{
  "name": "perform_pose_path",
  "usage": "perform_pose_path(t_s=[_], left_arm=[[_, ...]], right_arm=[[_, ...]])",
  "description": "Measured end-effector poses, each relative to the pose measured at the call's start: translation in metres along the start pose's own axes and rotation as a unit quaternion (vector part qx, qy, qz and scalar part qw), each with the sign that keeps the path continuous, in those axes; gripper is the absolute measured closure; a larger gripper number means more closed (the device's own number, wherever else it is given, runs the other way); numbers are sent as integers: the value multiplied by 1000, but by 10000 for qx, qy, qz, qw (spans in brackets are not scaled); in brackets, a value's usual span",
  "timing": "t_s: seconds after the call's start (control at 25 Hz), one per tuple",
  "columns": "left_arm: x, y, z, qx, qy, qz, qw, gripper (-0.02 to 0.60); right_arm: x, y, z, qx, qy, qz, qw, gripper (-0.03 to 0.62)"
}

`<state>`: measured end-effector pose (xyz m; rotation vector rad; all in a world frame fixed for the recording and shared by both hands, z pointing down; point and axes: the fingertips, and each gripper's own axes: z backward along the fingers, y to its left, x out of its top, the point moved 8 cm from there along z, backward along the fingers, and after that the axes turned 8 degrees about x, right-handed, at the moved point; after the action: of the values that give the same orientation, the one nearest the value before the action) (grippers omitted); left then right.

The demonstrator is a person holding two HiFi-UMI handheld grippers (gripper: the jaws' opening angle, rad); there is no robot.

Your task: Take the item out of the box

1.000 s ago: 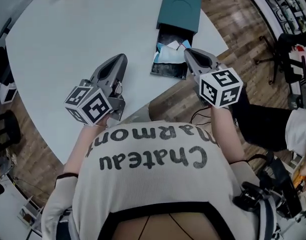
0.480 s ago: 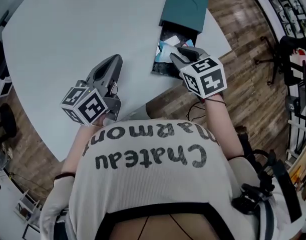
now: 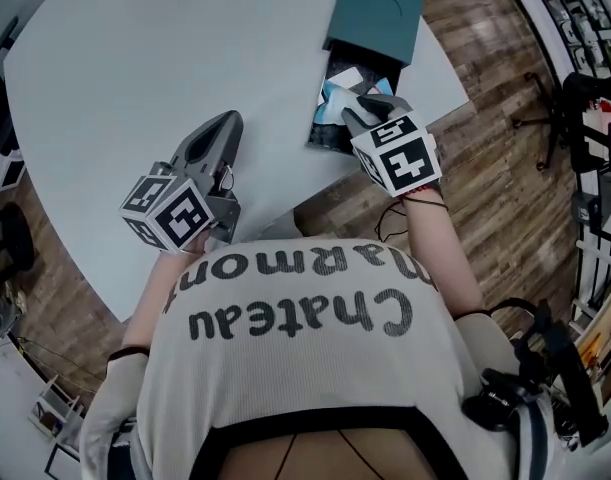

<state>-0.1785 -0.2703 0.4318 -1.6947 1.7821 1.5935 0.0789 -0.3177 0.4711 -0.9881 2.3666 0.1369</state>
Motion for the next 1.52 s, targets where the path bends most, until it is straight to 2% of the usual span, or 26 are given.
perform_pose_path(t_s=[0.32,1.32,1.52], left_arm=[[-1,-2,-2,-87,33,-12,10000,583],[-9,-13,14,-305,-29,-12,9995,584],[0,-18,21,-393,-174,-60,9991,583]], right_arm=[[2,6,-3,-230,201,135,9994,496],[1,5,-3,-286,408,5,9988,539],[-1,9,-4,-348,471,12,9983,549]])
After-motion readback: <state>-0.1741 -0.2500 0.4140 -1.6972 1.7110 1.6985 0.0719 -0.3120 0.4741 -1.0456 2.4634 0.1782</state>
